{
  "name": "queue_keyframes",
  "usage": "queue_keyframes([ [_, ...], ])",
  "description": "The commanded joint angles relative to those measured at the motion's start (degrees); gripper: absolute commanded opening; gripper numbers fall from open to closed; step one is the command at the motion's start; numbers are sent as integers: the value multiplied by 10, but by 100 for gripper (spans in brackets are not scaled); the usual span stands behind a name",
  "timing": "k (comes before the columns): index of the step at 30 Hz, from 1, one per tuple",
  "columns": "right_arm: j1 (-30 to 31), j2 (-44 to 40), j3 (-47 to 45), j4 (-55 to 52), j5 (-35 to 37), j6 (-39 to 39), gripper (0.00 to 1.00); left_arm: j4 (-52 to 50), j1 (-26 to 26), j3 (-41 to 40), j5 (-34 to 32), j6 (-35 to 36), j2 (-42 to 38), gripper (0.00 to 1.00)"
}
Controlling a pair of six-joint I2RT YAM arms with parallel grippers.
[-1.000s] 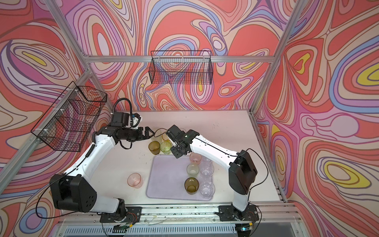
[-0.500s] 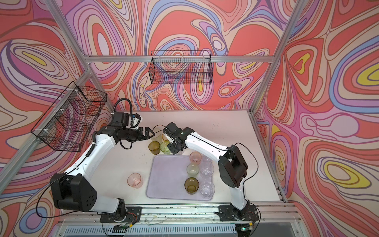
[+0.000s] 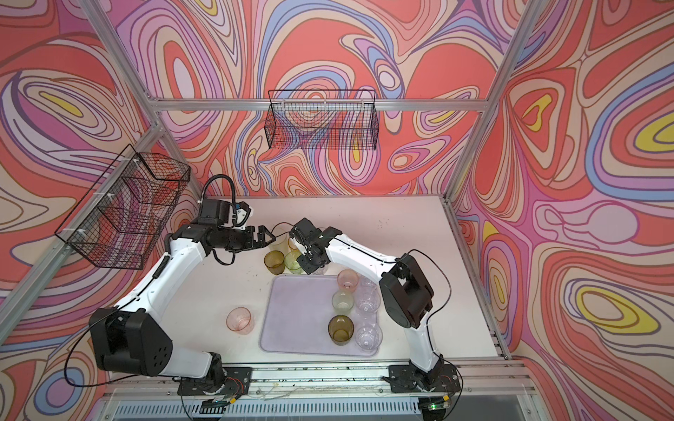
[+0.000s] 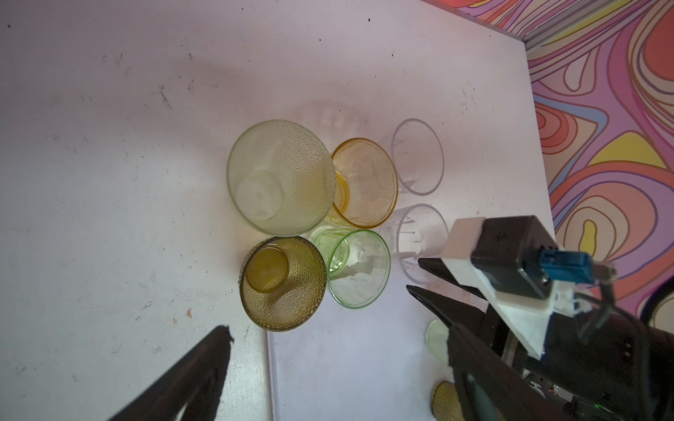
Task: Place the glasses into the tray
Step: Pick up the glass from the center of the table.
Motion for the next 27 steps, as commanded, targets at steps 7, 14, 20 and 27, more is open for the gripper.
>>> queue_keyframes([
  [7, -5, 18, 1, 17, -1, -9, 25, -16, -3, 13, 5, 9, 4, 95],
  [14, -6, 21, -4, 22, 3, -10, 22, -16, -3, 14, 4, 10, 4, 95],
  [20, -8, 21, -9, 23, 5, -10, 20, -18, -2, 13, 2, 10, 2, 95],
  [27, -9, 23, -12, 26, 5, -11, 16, -17, -2, 13, 2, 11, 2, 95],
])
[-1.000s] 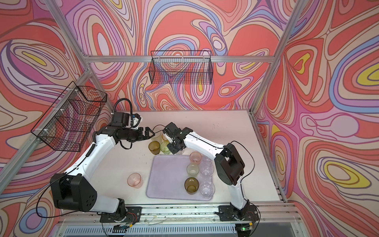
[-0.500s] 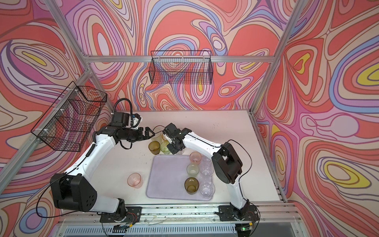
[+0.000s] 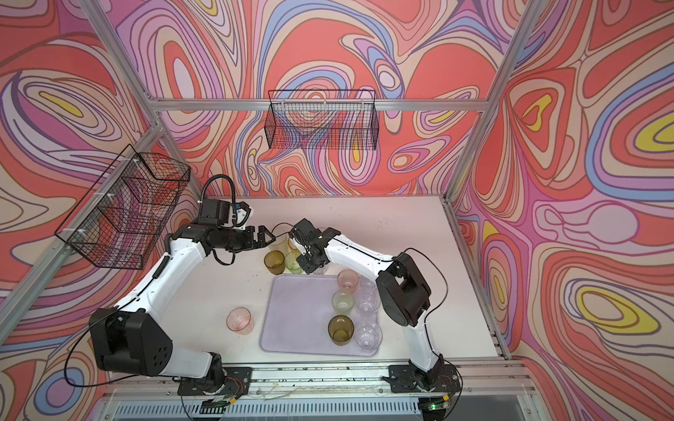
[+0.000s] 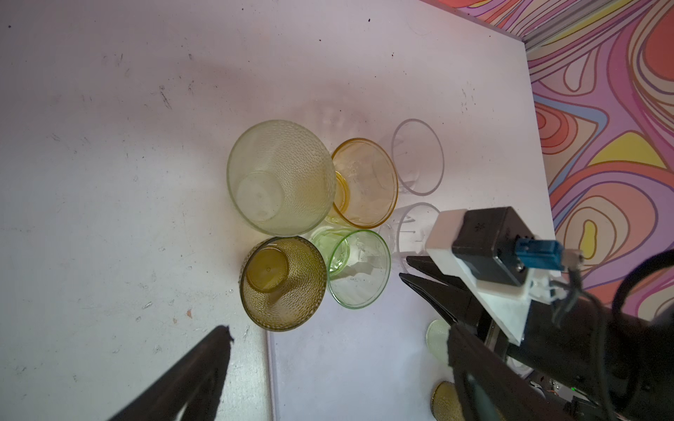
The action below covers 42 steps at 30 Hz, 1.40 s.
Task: Place the glasses into the tray
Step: Pick up the glass from the center of the table.
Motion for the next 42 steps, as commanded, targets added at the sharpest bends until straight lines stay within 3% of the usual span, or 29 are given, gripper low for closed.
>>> queue_keyframes([
  [1, -5, 11, -11, 7, 5, -2, 16, -17, -2, 13, 3, 11, 2, 96],
  [14, -6, -4, -10, -3, 5, 1, 10, -18, -3, 13, 1, 11, 4, 95],
  [21, -5, -14, 5, -27, 13, 2, 3, -17, -2, 13, 1, 11, 4, 95],
  [42, -1, -75, 37, -111, 17, 12, 0, -16, -3, 14, 4, 9, 6, 95],
])
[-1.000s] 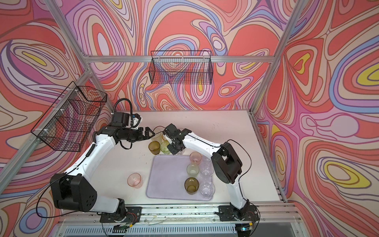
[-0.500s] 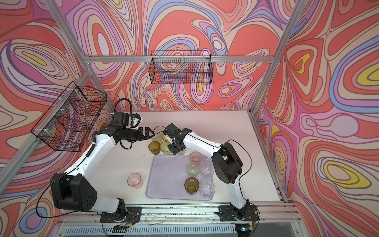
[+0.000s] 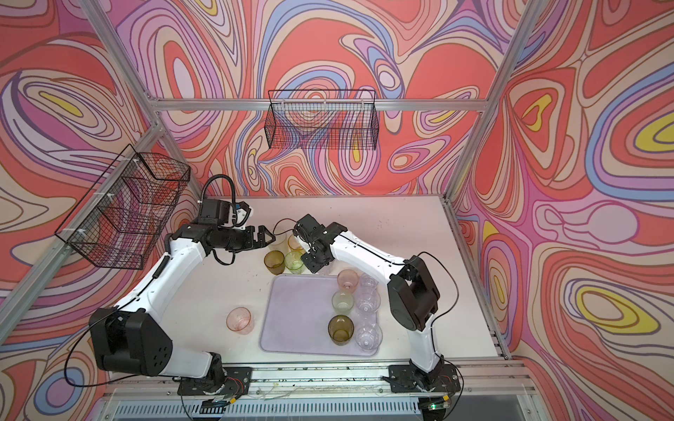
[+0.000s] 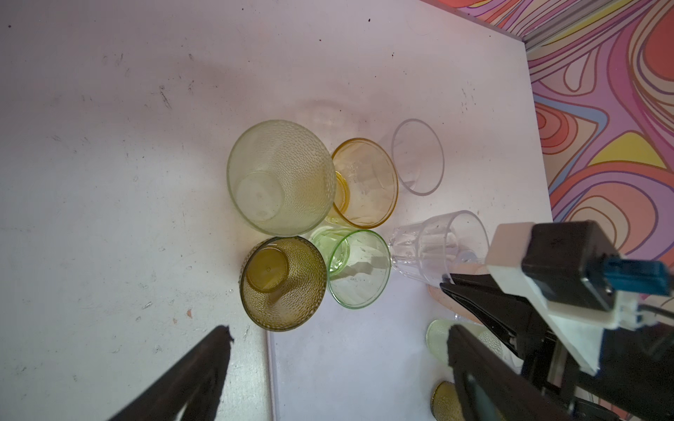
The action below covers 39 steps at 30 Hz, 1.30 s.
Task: Place the glasses into the tray
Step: Pick up the glass from the center of the table.
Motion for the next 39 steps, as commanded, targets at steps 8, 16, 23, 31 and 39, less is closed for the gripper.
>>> queue_keyframes([
  [8, 18, -44, 28, -57, 19, 19, 0, -15, -3, 15, 6, 8, 7, 95],
  [16, 38, -57, 19, -67, 20, 28, 0, -14, -3, 15, 6, 8, 7, 95],
  [23, 58, -63, 7, -64, 25, 39, 0, -14, -2, 15, 6, 7, 7, 95],
  [31, 76, -59, -14, -57, 32, 54, 0, -14, -3, 15, 6, 8, 7, 95],
  [39, 78, -58, -48, -27, 27, 75, 0, -16, -2, 14, 3, 9, 6, 95],
])
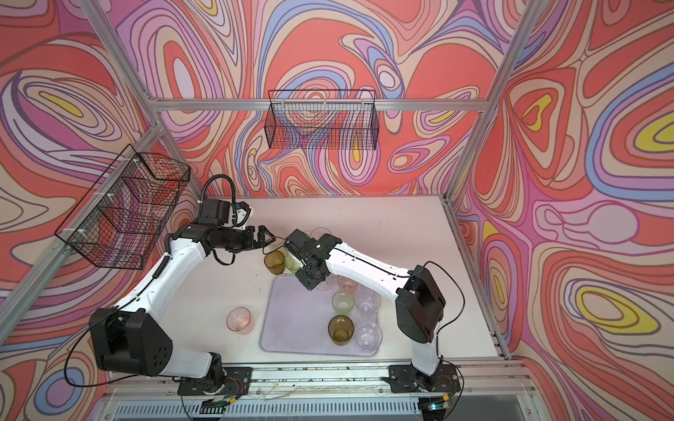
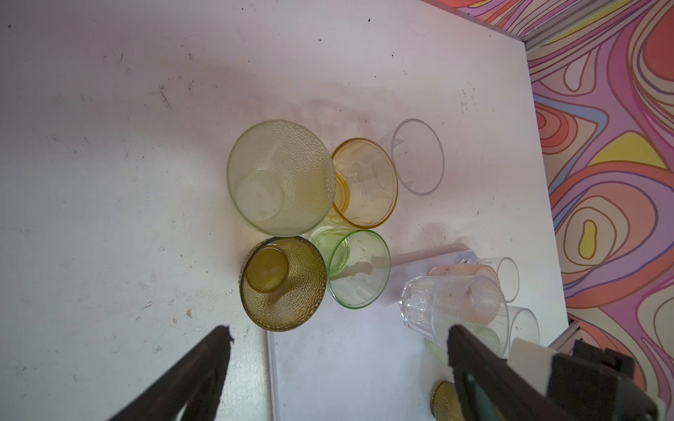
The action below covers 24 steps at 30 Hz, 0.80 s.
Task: Place the glasses into the tray
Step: Pick up the glass from the center of the table, then place the glass on the tray.
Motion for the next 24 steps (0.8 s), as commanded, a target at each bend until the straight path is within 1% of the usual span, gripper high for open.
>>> queue_keyframes([
  [1, 2, -14, -15, 29, 3, 18, 0, -16, -2, 14, 3, 9, 6, 95],
  [10, 3, -10, -38, 50, 0, 26, 0, -16, -3, 15, 3, 9, 9, 95],
  [24, 2, 3, -55, 71, 26, 36, 0, -17, -3, 15, 2, 9, 10, 95],
])
